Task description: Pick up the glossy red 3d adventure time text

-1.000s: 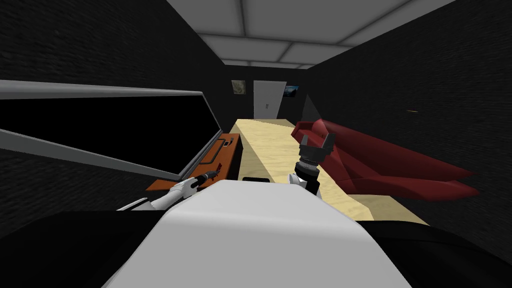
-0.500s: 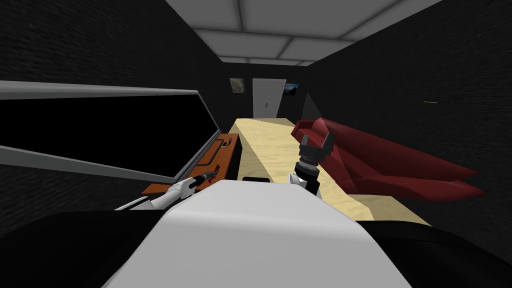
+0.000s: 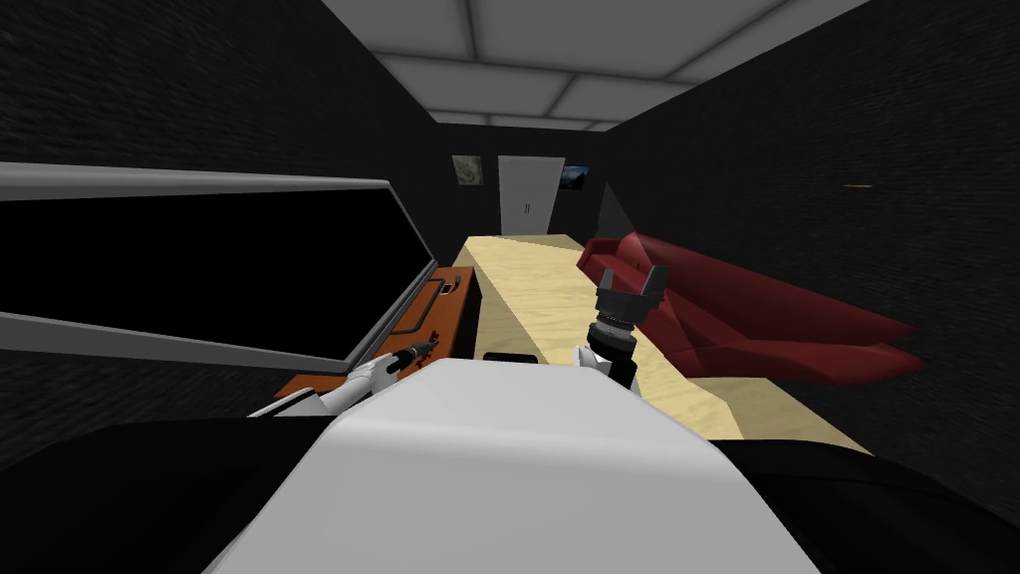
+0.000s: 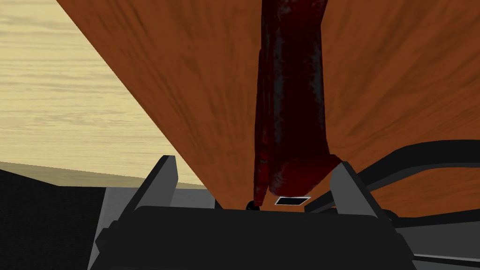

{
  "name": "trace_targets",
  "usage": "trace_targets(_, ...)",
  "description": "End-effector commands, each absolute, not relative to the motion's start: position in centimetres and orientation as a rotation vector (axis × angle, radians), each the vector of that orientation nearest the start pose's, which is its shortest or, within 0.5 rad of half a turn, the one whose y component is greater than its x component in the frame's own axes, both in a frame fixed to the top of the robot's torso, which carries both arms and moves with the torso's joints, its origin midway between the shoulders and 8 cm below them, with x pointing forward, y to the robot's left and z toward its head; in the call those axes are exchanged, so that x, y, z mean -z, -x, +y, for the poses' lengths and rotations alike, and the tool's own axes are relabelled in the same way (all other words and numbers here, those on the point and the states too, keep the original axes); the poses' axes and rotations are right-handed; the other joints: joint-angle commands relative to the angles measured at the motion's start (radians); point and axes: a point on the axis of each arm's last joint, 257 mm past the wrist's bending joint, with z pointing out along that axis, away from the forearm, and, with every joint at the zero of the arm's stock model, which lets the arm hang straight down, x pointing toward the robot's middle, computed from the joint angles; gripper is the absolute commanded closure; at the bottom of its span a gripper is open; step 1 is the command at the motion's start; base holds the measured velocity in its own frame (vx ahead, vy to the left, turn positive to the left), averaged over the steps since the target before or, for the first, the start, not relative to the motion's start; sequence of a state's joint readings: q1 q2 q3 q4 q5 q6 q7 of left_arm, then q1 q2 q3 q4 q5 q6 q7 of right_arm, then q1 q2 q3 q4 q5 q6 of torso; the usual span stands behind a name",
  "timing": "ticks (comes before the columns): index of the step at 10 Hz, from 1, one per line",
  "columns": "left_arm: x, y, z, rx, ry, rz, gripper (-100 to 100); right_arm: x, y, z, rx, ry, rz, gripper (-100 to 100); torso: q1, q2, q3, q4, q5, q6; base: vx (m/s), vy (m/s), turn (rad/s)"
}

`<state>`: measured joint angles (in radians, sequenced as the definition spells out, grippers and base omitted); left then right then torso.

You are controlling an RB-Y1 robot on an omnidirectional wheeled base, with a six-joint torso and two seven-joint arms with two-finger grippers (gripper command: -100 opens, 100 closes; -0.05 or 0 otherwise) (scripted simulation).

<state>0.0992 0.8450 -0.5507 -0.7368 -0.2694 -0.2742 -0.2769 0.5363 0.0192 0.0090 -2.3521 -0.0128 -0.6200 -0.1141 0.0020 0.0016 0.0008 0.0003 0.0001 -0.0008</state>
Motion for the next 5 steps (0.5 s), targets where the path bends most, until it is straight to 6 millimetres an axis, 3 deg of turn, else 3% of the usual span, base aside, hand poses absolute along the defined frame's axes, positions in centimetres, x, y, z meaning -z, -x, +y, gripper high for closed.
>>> trace_targets(1, 52.89, -26.13, 54.92, -0.072, 0.163, 2.48, 100, -6.56, -30.38, -27.67, -1.446, -0.583, 0.451, 0, 0.0, 0.0, 0.0, 0.0, 0.0, 0.0, -0.001, 0.005, 0.002)
trace_targets(5, 52.87, -26.16, 54.91, -0.07, 0.164, 2.479, 100, -6.56, -30.38, -27.67, -1.446, -0.583, 0.451, 0, -0.002, -0.001, -0.001, 0.0, 0.0, 0.0, 0.0, 0.0, 0.0)
